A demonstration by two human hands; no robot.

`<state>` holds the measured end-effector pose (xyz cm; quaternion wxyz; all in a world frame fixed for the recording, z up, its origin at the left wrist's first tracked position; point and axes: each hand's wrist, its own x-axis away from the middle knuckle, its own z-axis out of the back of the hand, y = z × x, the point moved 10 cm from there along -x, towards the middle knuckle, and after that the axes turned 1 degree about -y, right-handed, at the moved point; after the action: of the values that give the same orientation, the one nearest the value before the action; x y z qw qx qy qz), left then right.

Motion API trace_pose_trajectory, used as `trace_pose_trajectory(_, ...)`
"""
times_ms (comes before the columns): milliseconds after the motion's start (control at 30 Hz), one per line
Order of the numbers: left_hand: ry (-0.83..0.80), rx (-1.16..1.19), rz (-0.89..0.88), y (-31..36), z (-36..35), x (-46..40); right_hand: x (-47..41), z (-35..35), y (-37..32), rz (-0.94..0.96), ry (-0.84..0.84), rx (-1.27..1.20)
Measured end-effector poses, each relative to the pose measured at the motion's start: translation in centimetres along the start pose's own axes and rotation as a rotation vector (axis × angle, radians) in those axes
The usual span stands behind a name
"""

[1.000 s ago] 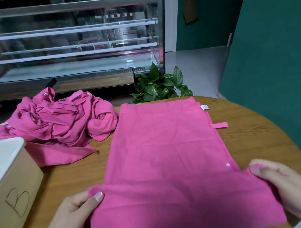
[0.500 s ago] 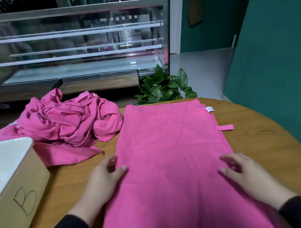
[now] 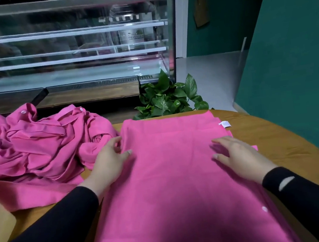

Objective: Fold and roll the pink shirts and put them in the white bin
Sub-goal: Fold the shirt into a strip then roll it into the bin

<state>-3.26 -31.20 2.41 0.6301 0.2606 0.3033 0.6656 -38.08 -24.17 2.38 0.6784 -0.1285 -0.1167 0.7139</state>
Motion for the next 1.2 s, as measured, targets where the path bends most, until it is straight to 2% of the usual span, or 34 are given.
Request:
trace_pose_trajectory(167, -0.028, -0.017, 0.114, 0.4, -2.2, -5.1, -7.2, -1.1, -0.6, 0.033, -0.077, 0.056)
trace_pose_trajectory(300, -0.025, 0.237, 0.235, -0.7, -3.1, -7.2, -11.1, -2.0, 0.1, 0.001, -0.159, 0.077)
trace_pose_trajectory(467, -0.309, 0.724, 0.139, 3.0, -3.7, -7.4, -13.8, -2.9, 0.8, 0.040, -0.252, 0.000)
trace_pose_trajectory(600, -0.324, 0.747, 0.068, 4.0, -2.2, -8.1, -15.3, -2.8, 1.8, 0.049, -0.319, 0.034)
trace_pose_trajectory(700, -0.303, 0.648, 0.113, 2.3, -2.2, -8.8, -15.5, -2.8, 2.9, 0.050, -0.414, 0.051)
trace_pose_trajectory(767, -0.277, 0.481, 0.142, 0.9, -2.5, -9.2, -15.4, -2.6, 3.7, 0.043, -0.448, 0.062)
trace_pose_trajectory(867, -0.158, -0.077, -0.016, 1.5, -2.1, -10.6, -15.9, -1.3, 4.2, 0.057, -0.370, 0.015)
trace_pose_trajectory(933, -0.132, -0.311, -0.128, 2.3, -3.0, -11.3, -16.8, -0.1, 4.1, 0.075, -0.270, -0.079)
trace_pose_trajectory(1000, -0.165, -0.414, -0.172, 2.3, -4.3, -11.9, -17.3, -0.1, 4.5, 0.072, -0.270, -0.131)
trace_pose_trajectory(1100, -0.161, -0.439, -0.189, 1.7, -5.4, -12.6, -16.7, -2.1, 6.3, -0.001, -0.415, -0.208)
trace_pose_trajectory(1200, -0.166, -0.452, -0.181, 1.3, -5.1, -12.9, -15.9, -2.6, 7.2, -0.026, -0.512, -0.109)
